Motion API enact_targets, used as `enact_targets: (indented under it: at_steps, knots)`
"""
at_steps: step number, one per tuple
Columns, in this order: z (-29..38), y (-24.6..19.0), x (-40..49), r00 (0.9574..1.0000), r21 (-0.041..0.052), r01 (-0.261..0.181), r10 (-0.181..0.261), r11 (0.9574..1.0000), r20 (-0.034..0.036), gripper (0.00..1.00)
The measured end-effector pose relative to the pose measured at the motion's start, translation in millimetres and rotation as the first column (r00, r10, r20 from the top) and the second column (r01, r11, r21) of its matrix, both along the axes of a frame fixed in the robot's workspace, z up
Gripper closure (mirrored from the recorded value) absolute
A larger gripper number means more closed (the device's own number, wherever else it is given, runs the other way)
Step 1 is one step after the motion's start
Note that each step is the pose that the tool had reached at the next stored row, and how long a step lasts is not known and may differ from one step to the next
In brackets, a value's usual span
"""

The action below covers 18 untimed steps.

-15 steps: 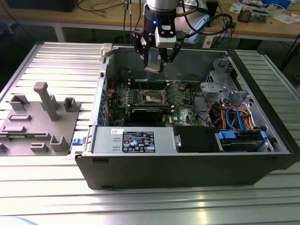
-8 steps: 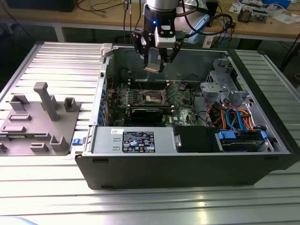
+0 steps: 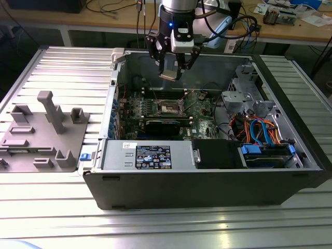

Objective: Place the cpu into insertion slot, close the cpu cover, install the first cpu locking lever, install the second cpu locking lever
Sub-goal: 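Place the cpu into insertion slot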

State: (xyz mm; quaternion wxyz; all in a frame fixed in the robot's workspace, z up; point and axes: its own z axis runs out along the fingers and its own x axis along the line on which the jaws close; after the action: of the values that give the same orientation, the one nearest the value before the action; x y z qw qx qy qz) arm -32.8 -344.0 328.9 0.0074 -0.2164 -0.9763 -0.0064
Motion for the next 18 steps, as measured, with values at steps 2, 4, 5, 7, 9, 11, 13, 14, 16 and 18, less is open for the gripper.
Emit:
enact_targets:
  at_steps: [2, 4, 5, 7, 9, 11, 13, 14, 16, 18]
  knots:
    - [0.0, 0.0, 0.0, 1.0000, 0.0000, 0.002, -0.002, 1.0000, 0.0000, 0.46]
    - [0.0, 0.0, 0.0, 1.0000, 0.0000, 0.004, -0.004, 1.0000, 0.0000, 0.46]
    - [0.0, 0.0, 0.0, 1.0000, 0.0000, 0.006, -0.006, 1.0000, -0.0001, 0.46]
    - [0.0, 0.0, 0.0, 1.0000, 0.0000, 0.008, -0.008, 1.0000, 0.0000, 0.46]
    - [0.0, 0.0, 0.0, 0.9999, -0.0001, 0.013, -0.013, 0.9999, 0.0000, 0.46]
    - [0.0, 0.0, 0.0, 0.9999, 0.0000, 0.017, -0.017, 0.9999, 0.0000, 0.46]
    - [0.0, 0.0, 0.0, 0.9998, 0.0000, 0.019, -0.019, 0.9998, 0.0000, 0.46]
    - [0.0, 0.0, 0.0, 0.9998, 0.0000, 0.020, -0.020, 0.9998, 0.0000, 0.46]
    - [0.0, 0.0, 0.0, 0.9997, 0.0000, 0.024, -0.024, 0.9997, 0.0000, 0.46]
    - [0.0, 0.0, 0.0, 0.9996, -0.0001, 0.027, -0.027, 0.9996, 0.0000, 0.46]
